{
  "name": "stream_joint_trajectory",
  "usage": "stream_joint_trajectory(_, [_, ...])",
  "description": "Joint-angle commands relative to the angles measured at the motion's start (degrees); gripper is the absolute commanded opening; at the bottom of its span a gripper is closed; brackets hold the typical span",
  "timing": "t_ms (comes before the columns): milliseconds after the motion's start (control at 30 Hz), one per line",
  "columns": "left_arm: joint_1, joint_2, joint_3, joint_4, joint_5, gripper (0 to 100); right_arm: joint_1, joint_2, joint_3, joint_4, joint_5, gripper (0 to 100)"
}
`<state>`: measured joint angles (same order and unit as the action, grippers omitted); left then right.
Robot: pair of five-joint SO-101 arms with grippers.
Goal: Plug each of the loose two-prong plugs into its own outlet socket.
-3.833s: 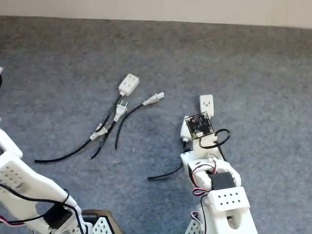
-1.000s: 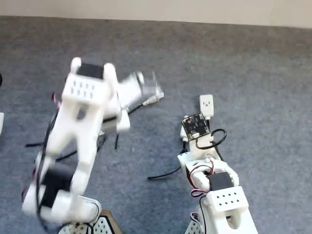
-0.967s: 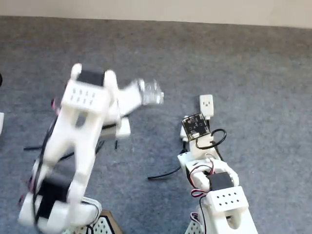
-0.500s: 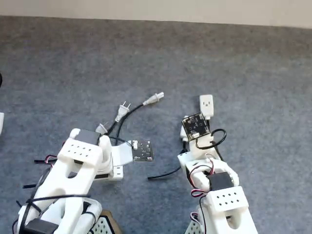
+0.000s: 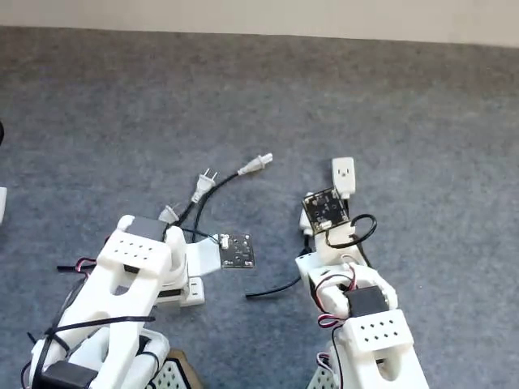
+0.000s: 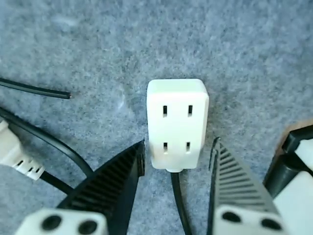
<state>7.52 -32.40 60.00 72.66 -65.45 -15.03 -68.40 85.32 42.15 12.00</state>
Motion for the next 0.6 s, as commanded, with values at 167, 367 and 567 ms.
stream_joint_trajectory(167, [-11.0, 0.6, -20.2, -3.8, 4.9, 23, -0.6, -0.6, -0.3, -0.9, -0.3, 27.5])
stream_joint_trajectory(367, [-16.0, 12.2, -33.4, -11.6, 21.1, 23, -0.7, -0.6, -0.3, -0.9, -0.3, 27.5])
stream_joint_trajectory(567, [-16.0, 31.0, -37.3, -17.3, 26.2, 23, -1.0, -0.6, -0.3, -0.9, -0.3, 27.5])
